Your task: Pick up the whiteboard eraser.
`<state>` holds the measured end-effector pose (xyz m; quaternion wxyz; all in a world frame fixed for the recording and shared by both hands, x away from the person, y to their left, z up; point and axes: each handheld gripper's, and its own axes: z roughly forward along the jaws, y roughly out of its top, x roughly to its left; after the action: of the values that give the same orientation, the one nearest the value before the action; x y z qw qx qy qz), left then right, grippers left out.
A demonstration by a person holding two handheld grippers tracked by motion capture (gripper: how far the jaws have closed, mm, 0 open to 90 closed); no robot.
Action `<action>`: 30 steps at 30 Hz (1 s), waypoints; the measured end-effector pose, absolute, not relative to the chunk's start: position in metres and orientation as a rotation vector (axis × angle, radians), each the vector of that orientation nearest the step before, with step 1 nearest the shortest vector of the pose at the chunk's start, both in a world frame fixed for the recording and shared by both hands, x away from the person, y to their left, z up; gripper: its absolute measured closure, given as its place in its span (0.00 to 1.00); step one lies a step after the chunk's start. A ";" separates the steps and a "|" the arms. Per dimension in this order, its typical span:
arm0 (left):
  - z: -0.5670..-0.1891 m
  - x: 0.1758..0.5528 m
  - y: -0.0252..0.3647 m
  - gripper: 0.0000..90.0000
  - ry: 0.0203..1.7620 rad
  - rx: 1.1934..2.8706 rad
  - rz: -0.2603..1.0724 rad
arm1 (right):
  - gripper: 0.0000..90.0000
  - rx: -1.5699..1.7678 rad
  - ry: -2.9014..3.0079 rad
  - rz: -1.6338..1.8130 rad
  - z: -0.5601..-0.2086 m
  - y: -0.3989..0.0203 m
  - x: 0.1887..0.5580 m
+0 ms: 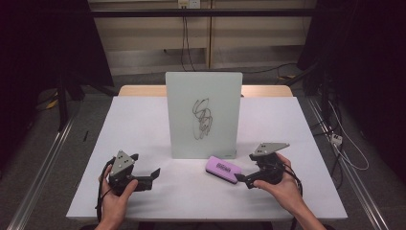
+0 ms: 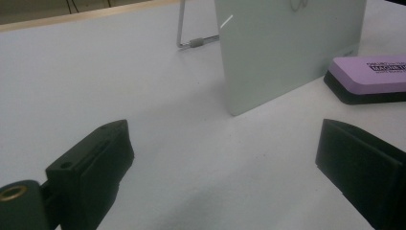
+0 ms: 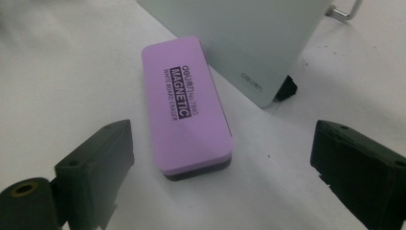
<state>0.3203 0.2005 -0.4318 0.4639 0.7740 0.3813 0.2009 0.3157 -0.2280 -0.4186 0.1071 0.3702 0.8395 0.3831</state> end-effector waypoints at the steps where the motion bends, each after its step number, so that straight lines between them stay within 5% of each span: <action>1: -0.432 0.321 0.201 0.06 0.933 1.903 0.496 | 0.09 1.076 2.484 1.121 -0.418 -0.225 0.317; 16: -0.431 0.321 0.200 0.06 0.927 1.910 0.496 | 0.13 0.944 2.584 1.022 -0.413 -0.191 0.332; 30: -0.434 0.322 0.196 0.06 0.914 1.930 0.474 | 0.27 0.866 2.665 0.980 -0.415 -0.175 0.344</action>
<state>0.3217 0.1956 -0.4344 0.4592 0.7837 0.3714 0.1924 0.3438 -0.1748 -0.4153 0.0865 0.2906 0.8943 0.3290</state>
